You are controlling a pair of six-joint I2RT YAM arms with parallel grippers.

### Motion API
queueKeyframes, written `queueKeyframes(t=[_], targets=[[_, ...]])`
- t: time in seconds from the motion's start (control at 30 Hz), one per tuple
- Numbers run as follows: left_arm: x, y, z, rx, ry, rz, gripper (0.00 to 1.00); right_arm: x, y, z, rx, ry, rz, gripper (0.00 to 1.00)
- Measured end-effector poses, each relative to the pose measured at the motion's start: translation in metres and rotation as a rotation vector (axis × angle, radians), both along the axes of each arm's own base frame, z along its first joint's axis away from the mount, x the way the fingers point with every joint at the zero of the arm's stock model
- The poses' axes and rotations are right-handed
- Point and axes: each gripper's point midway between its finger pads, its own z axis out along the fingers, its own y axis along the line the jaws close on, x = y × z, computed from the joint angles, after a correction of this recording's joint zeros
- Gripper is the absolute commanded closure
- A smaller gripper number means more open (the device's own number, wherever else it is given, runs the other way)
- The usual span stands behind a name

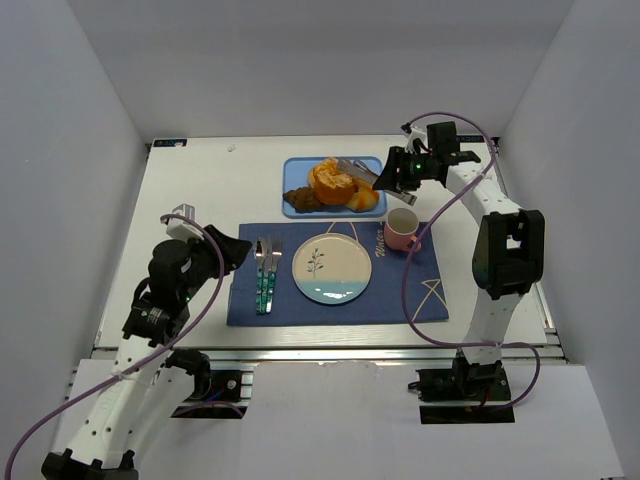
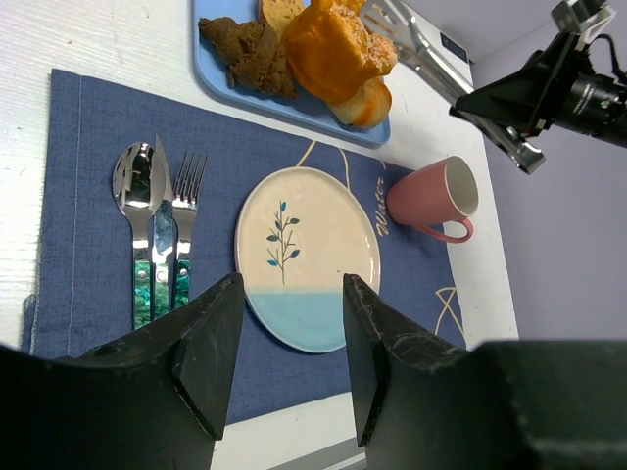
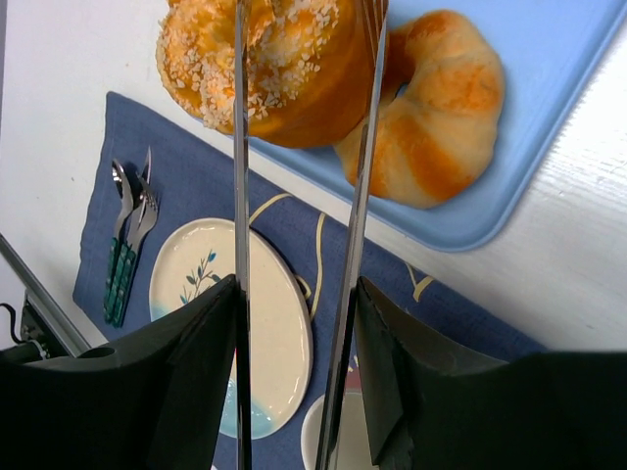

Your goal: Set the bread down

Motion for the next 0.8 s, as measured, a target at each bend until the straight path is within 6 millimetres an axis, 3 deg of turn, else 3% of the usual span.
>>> queueKeyframes(t=[0.2, 0.23, 0.33, 0.5, 0.67, 0.8], targets=[[-0.001, 0.0, 0.003, -0.007, -0.009, 0.002, 0.45, -0.007, 0.002, -0.006, -0.011, 0.024, 0.01, 0.51], [-0.001, 0.0, 0.003, -0.007, -0.01, 0.003, 0.45, -0.007, 0.002, -0.006, -0.011, 0.024, 0.011, 0.6], [-0.001, 0.0, 0.003, -0.008, -0.01, 0.003, 0.45, -0.007, 0.003, -0.005, -0.004, 0.029, 0.01, 0.74], [-0.001, 0.001, 0.003, -0.007, -0.01, 0.006, 0.45, -0.009, 0.005, -0.002, 0.015, 0.041, 0.006, 0.92], [-0.001, 0.001, 0.003, -0.007, -0.01, 0.006, 0.45, -0.011, 0.004, 0.014, 0.056, 0.041, -0.009, 0.97], [0.0, 0.001, 0.002, -0.006, -0.007, 0.005, 0.45, -0.014, 0.001, 0.045, 0.111, 0.0, -0.008, 0.98]])
